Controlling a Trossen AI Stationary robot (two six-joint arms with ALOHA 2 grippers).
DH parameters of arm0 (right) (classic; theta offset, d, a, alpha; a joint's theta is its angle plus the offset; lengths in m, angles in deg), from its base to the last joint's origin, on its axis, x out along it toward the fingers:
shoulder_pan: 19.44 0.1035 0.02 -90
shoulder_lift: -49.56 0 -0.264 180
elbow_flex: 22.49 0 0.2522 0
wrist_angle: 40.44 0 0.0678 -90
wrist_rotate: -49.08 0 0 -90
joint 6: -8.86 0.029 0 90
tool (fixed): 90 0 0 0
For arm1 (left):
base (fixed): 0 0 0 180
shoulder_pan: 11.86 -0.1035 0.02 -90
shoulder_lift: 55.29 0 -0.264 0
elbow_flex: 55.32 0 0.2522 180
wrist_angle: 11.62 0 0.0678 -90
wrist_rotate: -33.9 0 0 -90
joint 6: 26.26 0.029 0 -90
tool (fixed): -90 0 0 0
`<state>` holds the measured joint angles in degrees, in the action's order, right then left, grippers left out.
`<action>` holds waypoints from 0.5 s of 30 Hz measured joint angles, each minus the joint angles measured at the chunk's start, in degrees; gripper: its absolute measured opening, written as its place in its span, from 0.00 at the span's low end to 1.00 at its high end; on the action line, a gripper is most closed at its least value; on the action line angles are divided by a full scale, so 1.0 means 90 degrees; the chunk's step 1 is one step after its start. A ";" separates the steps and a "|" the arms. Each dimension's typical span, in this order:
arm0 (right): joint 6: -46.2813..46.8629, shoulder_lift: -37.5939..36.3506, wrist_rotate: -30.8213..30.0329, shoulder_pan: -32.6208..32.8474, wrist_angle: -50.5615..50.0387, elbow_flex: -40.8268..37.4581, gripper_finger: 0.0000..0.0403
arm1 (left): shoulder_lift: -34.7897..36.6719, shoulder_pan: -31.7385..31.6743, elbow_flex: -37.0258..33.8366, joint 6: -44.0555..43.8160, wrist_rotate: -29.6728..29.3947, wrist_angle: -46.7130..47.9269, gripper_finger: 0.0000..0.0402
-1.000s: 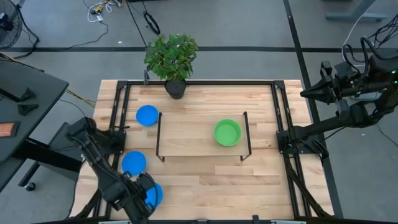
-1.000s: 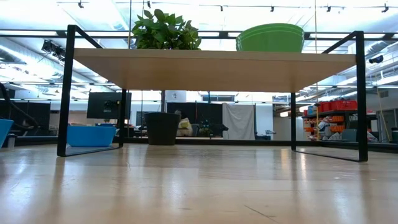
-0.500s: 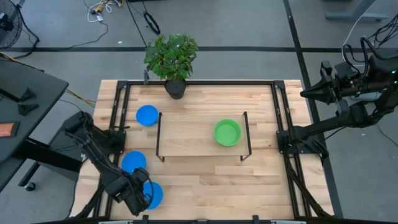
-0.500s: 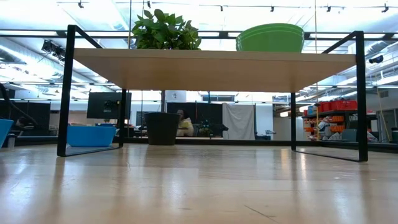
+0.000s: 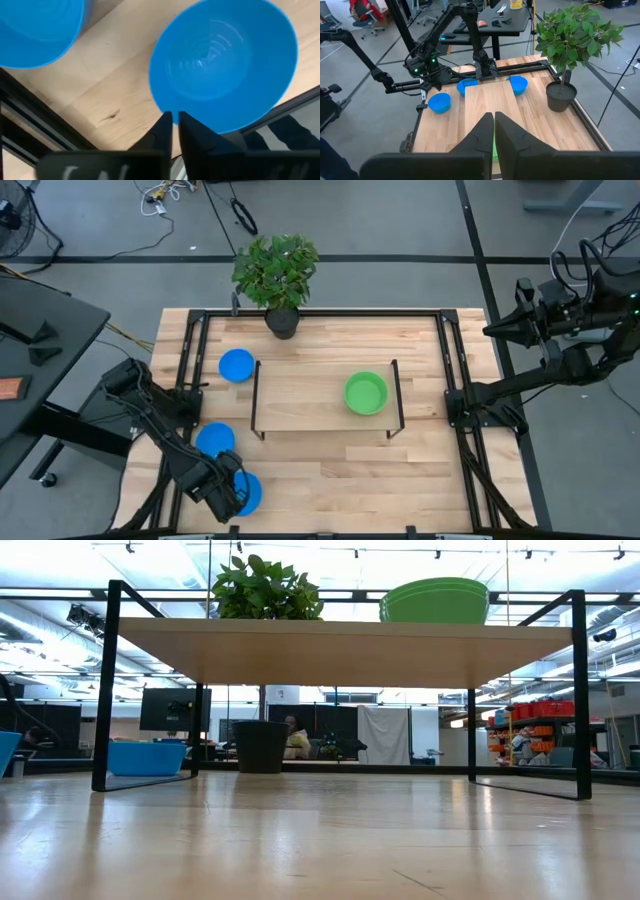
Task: Pick & Place Mini bowls
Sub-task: Put the bottom blue bowl on the shelf
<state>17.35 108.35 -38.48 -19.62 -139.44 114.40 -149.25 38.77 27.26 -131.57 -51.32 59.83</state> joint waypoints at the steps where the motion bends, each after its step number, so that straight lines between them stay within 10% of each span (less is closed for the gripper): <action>1: 0.0000 0.0000 -0.0002 -0.0001 0.0000 0.0000 0.05 | 0.0000 0.0000 0.0002 -0.0018 -0.0010 -0.0009 0.12; 15: 0.0000 -0.0001 0.0000 0.0000 -0.0001 0.0000 0.05 | 0.0000 -0.0012 0.0004 0.0273 -0.0105 0.0109 0.42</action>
<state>17.35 108.34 -38.48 -19.61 -139.45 114.40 -149.25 38.66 27.30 -129.12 -52.26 60.81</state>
